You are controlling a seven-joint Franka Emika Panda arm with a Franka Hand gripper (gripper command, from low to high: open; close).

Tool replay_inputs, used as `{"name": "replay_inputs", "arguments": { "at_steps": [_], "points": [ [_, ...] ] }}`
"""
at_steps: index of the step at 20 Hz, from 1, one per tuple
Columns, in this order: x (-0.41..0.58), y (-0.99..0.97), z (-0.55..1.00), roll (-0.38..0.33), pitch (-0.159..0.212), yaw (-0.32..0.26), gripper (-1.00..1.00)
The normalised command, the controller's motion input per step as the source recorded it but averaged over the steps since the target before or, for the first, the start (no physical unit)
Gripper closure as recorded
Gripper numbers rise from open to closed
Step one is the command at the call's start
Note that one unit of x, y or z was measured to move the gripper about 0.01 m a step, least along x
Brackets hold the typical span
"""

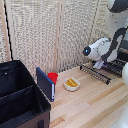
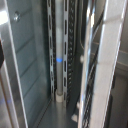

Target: With care, position your gripper close to the oven tray handle. Make sure to grip the handle tightly. Delicately and attentively pull the tray out from the oven.

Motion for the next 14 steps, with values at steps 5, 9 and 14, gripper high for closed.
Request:
{"name": "replay_inputs", "arguments": {
  "at_steps": [5, 9, 14],
  "points": [
    [0.026, -0.19, 0.00, 0.003, 0.000, 0.024, 1.00],
    [0.021, -0.07, 0.00, -0.002, 0.000, 0.012, 1.00],
    [0.086, 0.00, -0.01, -0.035, 0.000, 0.002, 1.00]
  ]
}}
